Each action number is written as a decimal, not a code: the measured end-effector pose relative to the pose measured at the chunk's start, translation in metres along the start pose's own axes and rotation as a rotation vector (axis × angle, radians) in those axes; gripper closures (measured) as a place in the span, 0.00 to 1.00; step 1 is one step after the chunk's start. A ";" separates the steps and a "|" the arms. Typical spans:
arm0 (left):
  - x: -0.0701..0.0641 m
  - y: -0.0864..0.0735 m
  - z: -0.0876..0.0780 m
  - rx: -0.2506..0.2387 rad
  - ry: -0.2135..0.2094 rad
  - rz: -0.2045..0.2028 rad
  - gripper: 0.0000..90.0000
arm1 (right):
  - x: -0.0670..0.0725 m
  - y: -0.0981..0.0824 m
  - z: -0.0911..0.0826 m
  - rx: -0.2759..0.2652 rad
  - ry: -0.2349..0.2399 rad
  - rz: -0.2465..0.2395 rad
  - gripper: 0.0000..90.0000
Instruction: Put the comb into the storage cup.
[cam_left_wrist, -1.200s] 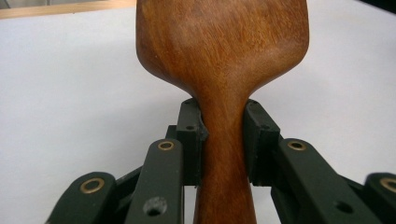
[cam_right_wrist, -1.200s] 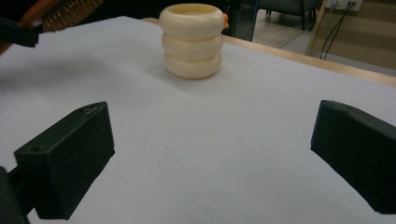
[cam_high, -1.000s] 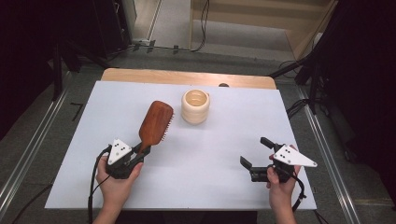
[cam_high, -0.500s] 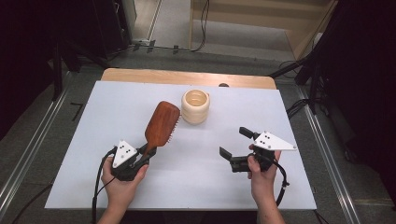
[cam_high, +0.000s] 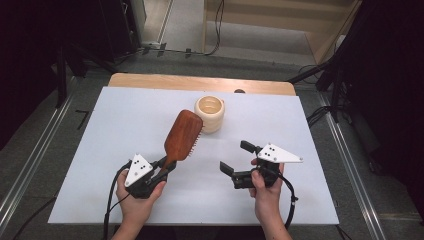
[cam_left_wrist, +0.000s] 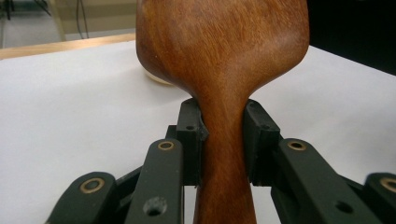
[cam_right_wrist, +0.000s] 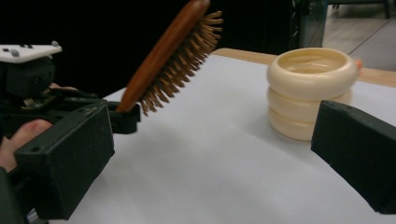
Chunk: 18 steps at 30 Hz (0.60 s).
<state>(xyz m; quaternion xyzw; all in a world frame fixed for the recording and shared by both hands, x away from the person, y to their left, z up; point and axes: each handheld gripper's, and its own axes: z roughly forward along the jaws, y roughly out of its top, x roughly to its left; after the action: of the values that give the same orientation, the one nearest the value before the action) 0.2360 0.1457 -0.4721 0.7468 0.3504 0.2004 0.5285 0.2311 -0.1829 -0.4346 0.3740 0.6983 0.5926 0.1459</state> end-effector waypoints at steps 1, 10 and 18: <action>-0.001 0.000 0.000 0.001 -0.010 -0.004 0.80 | 0.003 -0.001 0.002 -0.001 0.012 0.017 0.00; -0.015 -0.004 0.006 0.001 -0.050 0.014 0.80 | 0.024 -0.005 0.017 -0.005 0.046 0.084 0.00; -0.029 -0.005 0.009 -0.006 -0.074 0.038 0.80 | 0.032 -0.006 0.023 -0.014 0.055 0.136 0.00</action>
<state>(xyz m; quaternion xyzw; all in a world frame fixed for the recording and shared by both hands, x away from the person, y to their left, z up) 0.2212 0.1194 -0.4785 0.7587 0.3158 0.1838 0.5393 0.2224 -0.1446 -0.4381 0.4031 0.6710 0.6160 0.0885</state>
